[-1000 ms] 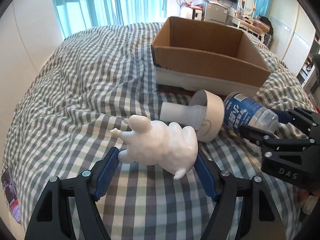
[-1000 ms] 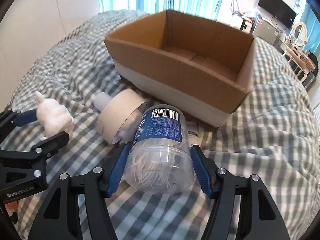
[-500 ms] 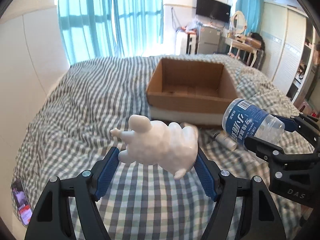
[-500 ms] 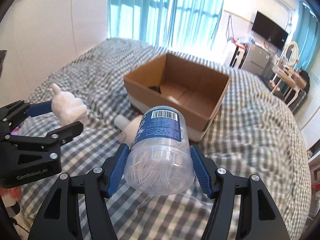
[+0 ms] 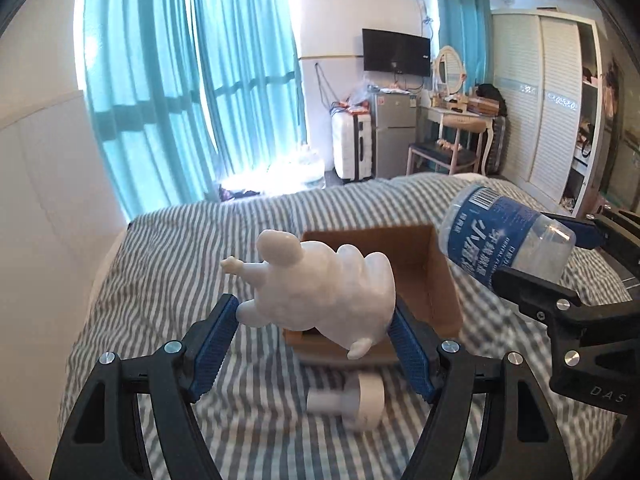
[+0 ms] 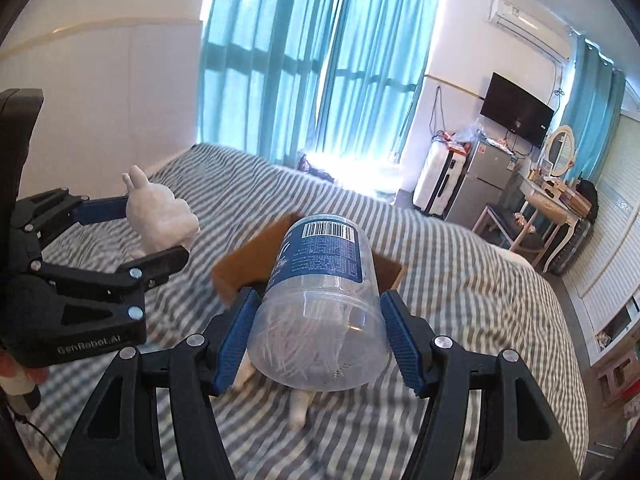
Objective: Organize objects
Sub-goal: 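Lower the rabbit figurine and swab jar into the box and release both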
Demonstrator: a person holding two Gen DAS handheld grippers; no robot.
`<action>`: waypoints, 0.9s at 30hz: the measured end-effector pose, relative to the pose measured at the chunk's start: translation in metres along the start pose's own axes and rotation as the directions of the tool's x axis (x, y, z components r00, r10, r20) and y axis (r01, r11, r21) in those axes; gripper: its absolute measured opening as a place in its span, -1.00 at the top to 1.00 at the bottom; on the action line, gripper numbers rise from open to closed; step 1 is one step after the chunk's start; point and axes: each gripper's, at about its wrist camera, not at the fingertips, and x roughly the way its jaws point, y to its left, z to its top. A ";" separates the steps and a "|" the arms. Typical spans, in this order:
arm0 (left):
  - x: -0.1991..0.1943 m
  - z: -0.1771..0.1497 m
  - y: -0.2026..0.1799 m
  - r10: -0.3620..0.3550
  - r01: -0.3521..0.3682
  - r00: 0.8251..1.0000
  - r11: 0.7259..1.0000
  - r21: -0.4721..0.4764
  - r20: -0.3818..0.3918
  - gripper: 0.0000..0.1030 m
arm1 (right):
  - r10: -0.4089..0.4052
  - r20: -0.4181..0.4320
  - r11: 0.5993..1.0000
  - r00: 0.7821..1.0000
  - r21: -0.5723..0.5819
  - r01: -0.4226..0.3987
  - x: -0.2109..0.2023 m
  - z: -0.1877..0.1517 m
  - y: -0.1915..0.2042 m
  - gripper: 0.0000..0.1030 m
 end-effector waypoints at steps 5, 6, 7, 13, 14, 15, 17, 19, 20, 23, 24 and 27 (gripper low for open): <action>0.056 0.030 -0.001 -0.024 0.025 0.999 1.000 0.016 -0.032 -0.48 | 0.003 -0.001 0.999 1.000 0.053 -0.003 0.046 0.031 -0.023 -0.22; 0.068 0.032 -0.001 -0.034 0.035 0.999 0.999 0.010 -0.042 -0.48 | 0.005 -0.004 0.998 1.000 0.068 -0.005 0.056 0.033 -0.028 -0.22; 0.081 0.034 -0.001 -0.045 0.046 0.998 0.999 0.005 -0.053 -0.48 | 0.010 -0.015 0.996 1.000 0.086 -0.009 0.071 0.036 -0.034 -0.22; 0.154 0.021 -0.007 -0.088 0.088 0.987 0.996 -0.002 -0.135 -0.48 | 0.036 -0.089 0.987 0.995 0.158 -0.022 0.142 0.026 -0.060 -0.23; 0.165 0.017 -0.009 -0.094 0.095 0.985 0.996 -0.001 -0.148 -0.48 | 0.038 -0.098 0.987 0.995 0.162 -0.021 0.151 0.022 -0.061 -0.23; 0.174 0.012 -0.011 -0.099 0.101 0.982 0.995 0.002 -0.161 -0.48 | 0.036 -0.104 0.986 0.994 0.164 -0.019 0.160 0.018 -0.063 -0.23; 0.191 0.004 -0.015 -0.105 0.110 0.977 0.994 0.014 -0.185 -0.48 | 0.007 -0.110 0.987 0.994 0.159 0.011 0.176 0.011 -0.066 -0.23; 0.199 -0.003 -0.019 -0.113 0.119 0.975 0.993 0.022 -0.192 -0.48 | -0.018 -0.121 0.988 0.993 0.153 0.036 0.191 0.005 -0.068 -0.23; 0.203 -0.005 -0.020 -0.127 0.133 0.973 0.991 0.023 -0.191 -0.48 | -0.018 -0.124 0.987 0.992 0.154 0.038 0.196 0.004 -0.069 -0.23; 0.209 -0.007 -0.022 -0.163 0.170 0.970 0.985 0.026 -0.178 -0.48 | -0.012 -0.132 0.988 0.991 0.150 0.032 0.204 -0.002 -0.066 -0.22; 0.211 -0.008 -0.021 -0.169 0.176 0.970 0.984 0.025 -0.177 -0.48 | -0.011 -0.136 0.989 0.991 0.143 0.030 0.206 -0.003 -0.064 -0.22; 0.218 -0.011 -0.020 -0.178 0.184 0.965 0.983 0.017 -0.193 -0.48 | -0.012 -0.159 0.992 0.987 0.123 0.032 0.213 -0.008 -0.059 -0.22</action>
